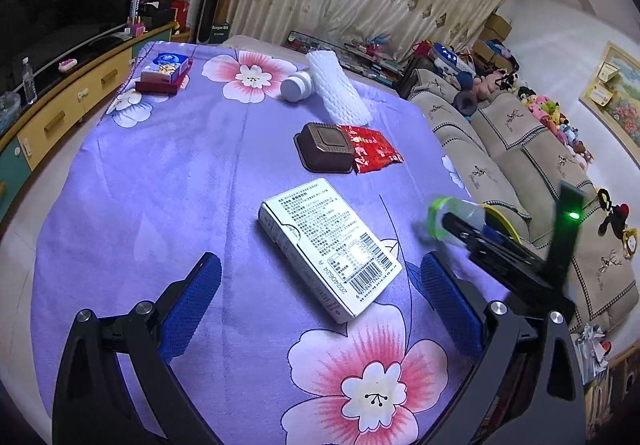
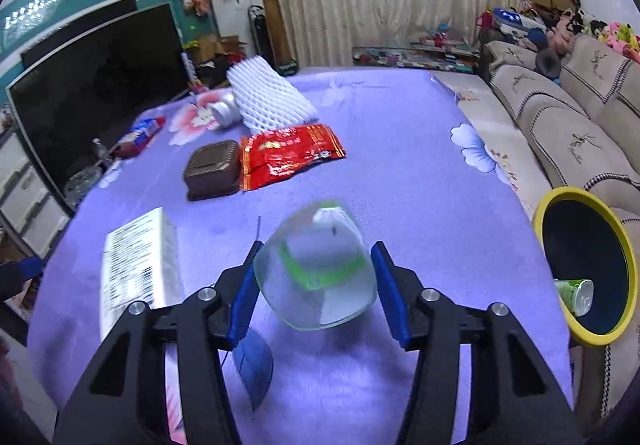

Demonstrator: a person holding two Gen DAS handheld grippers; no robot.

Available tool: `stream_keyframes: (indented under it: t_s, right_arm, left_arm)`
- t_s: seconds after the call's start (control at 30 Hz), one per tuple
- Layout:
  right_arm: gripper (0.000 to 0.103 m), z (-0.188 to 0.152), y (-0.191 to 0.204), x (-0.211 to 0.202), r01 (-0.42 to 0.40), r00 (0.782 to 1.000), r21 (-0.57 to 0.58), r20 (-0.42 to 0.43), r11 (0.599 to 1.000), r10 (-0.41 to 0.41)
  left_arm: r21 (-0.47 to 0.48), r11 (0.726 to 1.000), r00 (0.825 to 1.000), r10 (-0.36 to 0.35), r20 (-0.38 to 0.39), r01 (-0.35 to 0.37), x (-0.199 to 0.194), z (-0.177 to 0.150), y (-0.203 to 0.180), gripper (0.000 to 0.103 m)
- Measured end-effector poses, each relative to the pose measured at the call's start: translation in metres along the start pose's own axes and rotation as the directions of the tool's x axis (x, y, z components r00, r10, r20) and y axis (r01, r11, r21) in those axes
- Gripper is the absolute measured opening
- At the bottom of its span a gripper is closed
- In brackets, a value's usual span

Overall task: Collect trash
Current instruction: 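Carry the plastic cup over the yellow bin and open the right gripper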

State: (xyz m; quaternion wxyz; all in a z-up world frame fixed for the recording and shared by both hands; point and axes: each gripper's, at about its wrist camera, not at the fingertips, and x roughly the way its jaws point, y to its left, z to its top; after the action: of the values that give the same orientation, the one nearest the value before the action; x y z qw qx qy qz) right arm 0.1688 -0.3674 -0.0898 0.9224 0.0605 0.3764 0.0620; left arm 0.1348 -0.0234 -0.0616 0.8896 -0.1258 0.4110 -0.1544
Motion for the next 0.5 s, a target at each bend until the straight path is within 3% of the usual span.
stream_keyframes:
  t_s: [0.37, 0.5]
  right_arm:
    - [0.051, -0.013, -0.013, -0.036, -0.101, 0.995, 0.019, 0.012, 0.995, 0.1]
    - [0.051, -0.012, -0.028, -0.044, -0.094, 0.995, 0.047, 0.035, 0.994, 0.093]
  left_arm:
    - [0.031, 1.0, 1.0, 0.002, -0.026, -0.002, 0.013, -0.005, -0.017, 0.098]
    - [0.045, 0.999, 0.999, 0.011, -0.031, -0.01, 0.015, -0.005, -0.024, 0.098]
